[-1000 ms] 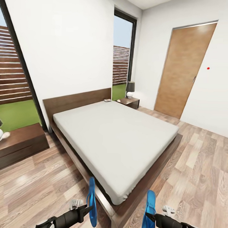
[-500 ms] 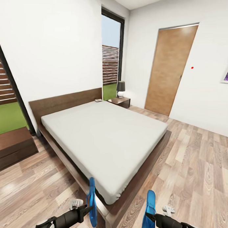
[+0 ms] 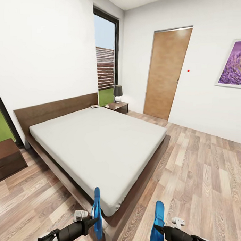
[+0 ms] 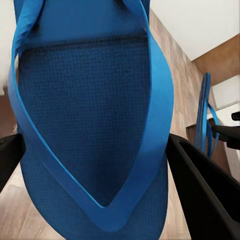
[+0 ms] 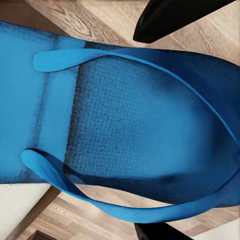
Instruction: In the bedroom, move the book from the bed onto either nightstand, and place the two sandals side by side next to the bed.
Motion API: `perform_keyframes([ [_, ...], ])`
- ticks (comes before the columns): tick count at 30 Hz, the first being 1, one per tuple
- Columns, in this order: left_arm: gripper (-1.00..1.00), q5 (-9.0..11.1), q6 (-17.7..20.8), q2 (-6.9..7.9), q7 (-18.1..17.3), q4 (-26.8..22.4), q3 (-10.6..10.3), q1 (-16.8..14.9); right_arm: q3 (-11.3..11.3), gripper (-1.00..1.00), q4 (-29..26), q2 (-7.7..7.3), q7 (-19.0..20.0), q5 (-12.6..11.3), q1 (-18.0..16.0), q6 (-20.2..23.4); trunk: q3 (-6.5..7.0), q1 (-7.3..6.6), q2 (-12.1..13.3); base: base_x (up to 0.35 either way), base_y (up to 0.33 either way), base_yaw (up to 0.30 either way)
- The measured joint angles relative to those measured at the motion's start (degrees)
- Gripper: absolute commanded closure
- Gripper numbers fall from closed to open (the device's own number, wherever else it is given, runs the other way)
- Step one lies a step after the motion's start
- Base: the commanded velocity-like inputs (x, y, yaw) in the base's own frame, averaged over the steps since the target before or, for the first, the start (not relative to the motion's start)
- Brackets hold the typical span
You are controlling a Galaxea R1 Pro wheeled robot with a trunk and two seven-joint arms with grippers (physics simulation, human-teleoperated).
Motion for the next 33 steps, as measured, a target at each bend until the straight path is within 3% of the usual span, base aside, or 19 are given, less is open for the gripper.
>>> perform_keyframes([
  [33, 1.00, 0.0, 0.0, 0.00, -0.1, 0.0, 0.0, 0.0, 0.0, 1.00, 0.1, 0.00, -0.1, 0.0, 0.0, 0.0, 0.00, 0.00, 0.0, 0.000, 0.000, -0.198],
])
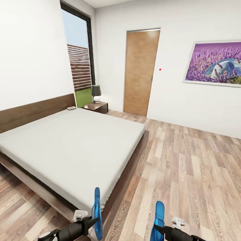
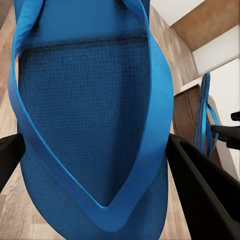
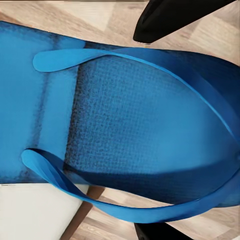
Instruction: In the bedroom, move the book from the bed onto either nightstand, and place the two sandals side by side next to the bed.
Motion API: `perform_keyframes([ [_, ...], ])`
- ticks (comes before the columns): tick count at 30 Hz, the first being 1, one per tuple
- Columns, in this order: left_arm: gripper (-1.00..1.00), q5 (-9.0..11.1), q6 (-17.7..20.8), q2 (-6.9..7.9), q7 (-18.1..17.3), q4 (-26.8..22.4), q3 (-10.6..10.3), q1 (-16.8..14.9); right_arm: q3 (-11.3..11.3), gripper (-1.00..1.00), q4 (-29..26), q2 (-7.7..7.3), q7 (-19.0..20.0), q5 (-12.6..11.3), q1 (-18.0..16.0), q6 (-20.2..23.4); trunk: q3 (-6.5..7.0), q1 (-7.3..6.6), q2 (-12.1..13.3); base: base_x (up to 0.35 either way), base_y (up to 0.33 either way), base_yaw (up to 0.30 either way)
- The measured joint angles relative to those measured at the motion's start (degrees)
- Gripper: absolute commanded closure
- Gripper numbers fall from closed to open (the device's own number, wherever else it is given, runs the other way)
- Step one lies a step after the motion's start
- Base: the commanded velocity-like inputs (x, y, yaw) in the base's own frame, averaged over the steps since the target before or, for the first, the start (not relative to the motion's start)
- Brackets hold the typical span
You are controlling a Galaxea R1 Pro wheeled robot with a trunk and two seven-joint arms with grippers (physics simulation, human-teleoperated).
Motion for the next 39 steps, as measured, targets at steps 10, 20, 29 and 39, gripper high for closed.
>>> perform_keyframes([
  [10, 1.00, 0.0, 0.0, 0.00, 0.0, 0.0, 0.0, 0.0, 0.0, 1.00, 0.0, 0.00, 0.0, 0.0, 0.0, 0.0, 0.00, 0.00, 0.0, 0.000, 0.000, -0.198],
  [20, 1.00, 0.0, 0.0, 0.00, 0.1, 0.0, 0.0, 0.0, 0.0, 1.00, 0.0, 0.00, 0.0, 0.0, 0.0, 0.0, 0.00, 0.00, 0.0, 0.000, 0.000, -0.198],
  [29, 1.00, 0.0, 0.0, 0.00, 0.0, 0.0, 0.0, 0.0, 0.0, 1.00, 0.0, 0.00, 0.0, 0.0, 0.0, 0.0, 0.00, 0.00, 0.0, 0.000, 0.000, -0.199],
  [39, 1.00, 0.0, 0.1, 0.00, -0.2, 0.0, 0.0, 0.0, 0.0, 1.00, 0.4, 0.00, 0.0, 0.0, 0.0, 0.0, 0.00, 0.00, 0.0, 0.000, 0.000, -0.199],
])
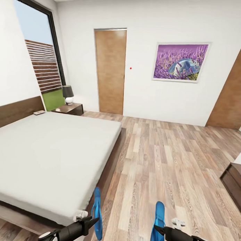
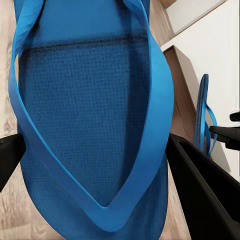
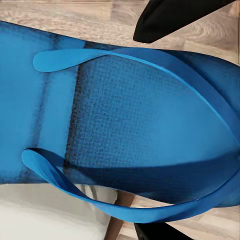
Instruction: In the bedroom, move the book from the bed onto either nightstand, and place the two sandals side by side next to the bed.
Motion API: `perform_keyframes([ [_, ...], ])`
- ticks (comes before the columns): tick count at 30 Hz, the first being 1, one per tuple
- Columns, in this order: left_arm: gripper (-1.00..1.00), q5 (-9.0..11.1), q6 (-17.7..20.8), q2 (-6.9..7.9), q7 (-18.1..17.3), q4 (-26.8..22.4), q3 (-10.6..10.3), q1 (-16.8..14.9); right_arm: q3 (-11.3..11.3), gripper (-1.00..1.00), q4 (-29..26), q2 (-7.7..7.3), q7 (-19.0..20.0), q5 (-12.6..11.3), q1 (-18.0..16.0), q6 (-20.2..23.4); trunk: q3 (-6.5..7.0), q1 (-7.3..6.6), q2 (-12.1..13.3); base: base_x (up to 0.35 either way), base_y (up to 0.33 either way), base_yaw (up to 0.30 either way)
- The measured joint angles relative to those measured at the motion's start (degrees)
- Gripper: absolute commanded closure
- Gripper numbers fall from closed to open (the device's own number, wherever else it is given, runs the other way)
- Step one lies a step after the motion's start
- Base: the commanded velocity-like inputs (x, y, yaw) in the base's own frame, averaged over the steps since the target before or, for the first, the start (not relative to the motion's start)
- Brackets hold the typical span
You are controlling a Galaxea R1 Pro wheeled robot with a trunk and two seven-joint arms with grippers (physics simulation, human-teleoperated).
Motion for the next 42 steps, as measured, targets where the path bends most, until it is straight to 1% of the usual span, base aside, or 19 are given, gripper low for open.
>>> perform_keyframes([
  [7, 1.00, 0.0, 0.0, 0.00, 0.0, 0.0, 0.0, 0.0, 0.0, 1.00, 0.8, 0.00, 0.0, 0.0, 0.0, 0.0, 0.00, 0.00, 0.0, 0.000, 0.000, -0.199],
  [42, 1.00, 0.0, 0.0, 0.00, 0.0, 0.0, 0.0, 0.0, 0.0, 1.00, 0.8, 0.00, 0.0, 0.0, 0.0, 0.0, 0.00, 0.00, 0.0, 0.000, 0.000, -0.200],
])
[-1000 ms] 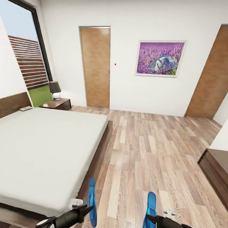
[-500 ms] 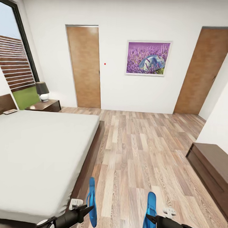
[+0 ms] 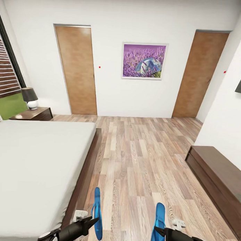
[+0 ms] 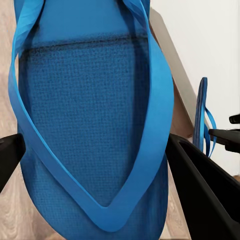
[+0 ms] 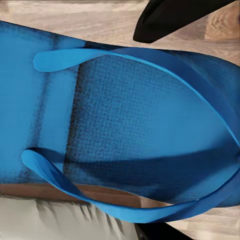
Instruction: In the bedroom, move the book from the bed onto either nightstand, and place the two sandals side by side next to the bed.
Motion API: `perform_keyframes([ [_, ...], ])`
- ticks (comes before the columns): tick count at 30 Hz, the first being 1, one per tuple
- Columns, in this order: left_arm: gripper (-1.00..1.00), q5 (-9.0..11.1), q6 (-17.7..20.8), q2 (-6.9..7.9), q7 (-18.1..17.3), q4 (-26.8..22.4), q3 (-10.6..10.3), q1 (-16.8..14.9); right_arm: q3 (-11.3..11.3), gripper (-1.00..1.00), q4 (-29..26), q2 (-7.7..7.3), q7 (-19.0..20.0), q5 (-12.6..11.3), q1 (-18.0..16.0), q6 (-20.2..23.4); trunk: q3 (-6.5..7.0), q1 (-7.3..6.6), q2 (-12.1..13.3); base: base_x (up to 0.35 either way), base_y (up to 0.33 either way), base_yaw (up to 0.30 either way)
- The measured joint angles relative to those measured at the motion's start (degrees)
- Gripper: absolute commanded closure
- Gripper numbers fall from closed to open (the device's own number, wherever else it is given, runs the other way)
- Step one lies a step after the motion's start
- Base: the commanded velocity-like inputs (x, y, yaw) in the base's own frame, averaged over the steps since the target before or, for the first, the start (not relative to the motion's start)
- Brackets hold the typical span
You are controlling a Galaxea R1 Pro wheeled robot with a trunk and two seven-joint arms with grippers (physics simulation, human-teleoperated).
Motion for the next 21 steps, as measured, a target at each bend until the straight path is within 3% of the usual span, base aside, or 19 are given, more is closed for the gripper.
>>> perform_keyframes([
  [21, 1.00, 0.0, 0.0, 0.00, 0.0, 0.0, 0.0, 0.0, 0.0, 1.00, 0.0, 0.00, -0.1, 0.0, 0.0, 0.0, 0.00, 0.00, 0.0, 0.000, 0.000, -0.201],
])
